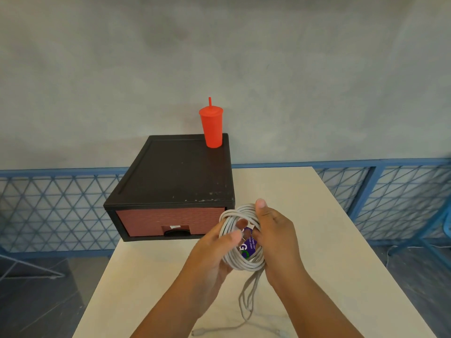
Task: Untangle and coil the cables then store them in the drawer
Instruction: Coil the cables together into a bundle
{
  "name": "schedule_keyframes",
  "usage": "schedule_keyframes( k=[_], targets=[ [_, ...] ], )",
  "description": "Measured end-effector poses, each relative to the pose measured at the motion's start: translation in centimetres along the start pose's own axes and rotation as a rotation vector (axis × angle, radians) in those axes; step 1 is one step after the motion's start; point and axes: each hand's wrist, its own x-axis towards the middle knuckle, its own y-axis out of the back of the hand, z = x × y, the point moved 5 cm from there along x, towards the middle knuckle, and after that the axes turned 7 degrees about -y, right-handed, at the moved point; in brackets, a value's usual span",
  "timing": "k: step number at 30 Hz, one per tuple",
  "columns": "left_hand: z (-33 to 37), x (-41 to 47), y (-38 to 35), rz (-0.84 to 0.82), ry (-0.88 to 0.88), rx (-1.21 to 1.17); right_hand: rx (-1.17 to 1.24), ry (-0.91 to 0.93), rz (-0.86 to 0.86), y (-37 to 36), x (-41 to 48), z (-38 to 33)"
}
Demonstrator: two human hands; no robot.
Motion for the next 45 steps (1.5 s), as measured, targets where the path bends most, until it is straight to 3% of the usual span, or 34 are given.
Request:
schedule_keyframes(
  k=[4,8,17,20,24,27,31,34,37,39,42,45],
  targets=[
    [-0.8,0.9,2.1,0.403,-0.095,0.249,-0.093,0.114,-0.036,-0.8,-0.7,-0.3],
    [0.6,0.8,3.2,0.525,-0.188,0.37,-0.204,0.131,-0.288,-1.7,-1.3,-0.6],
    [1.7,0.8,2.9,0.359,-0.315,0.656,-0.533,0.342,-0.08,-0.1,-1.5,-1.6],
    [2.2,0.6,3.0,0.357,-0.355,0.765,-0.519,0.341,-0.151,-0.1,-1.3,-1.8],
    [3.0,0.5,3.5,0.332,-0.531,1.108,-0.512,0.25,-0.321,-0.7,-0.9,-1.5],
    [3.7,0.7,3.6,0.27,-0.611,1.161,-0.562,0.263,-0.38,-1.0,-0.9,-1.5],
    [4.7,1.2,3.1,0.224,-0.661,1.002,-0.714,0.291,-0.432,-1.8,-1.0,-0.8],
    [5.1,1.7,2.9,0.28,-0.606,0.909,-0.726,0.3,-0.461,-2.3,-1.5,-0.4],
    [4.8,2.4,3.5,0.365,-0.345,0.766,-0.622,0.313,-0.424,-1.8,-1.8,-1.4],
    [4.0,2.7,3.8,0.335,-0.139,0.697,-0.553,0.297,-0.434,-1.4,-2.0,-2.0],
    [2.3,2.4,3.4,0.167,0.094,0.401,-0.462,0.268,-0.416,-0.9,-2.0,-2.3],
    [0.7,1.6,2.4,0.02,0.201,0.004,-0.455,0.326,-0.401,-0.5,-1.8,-2.6]
  ],
)
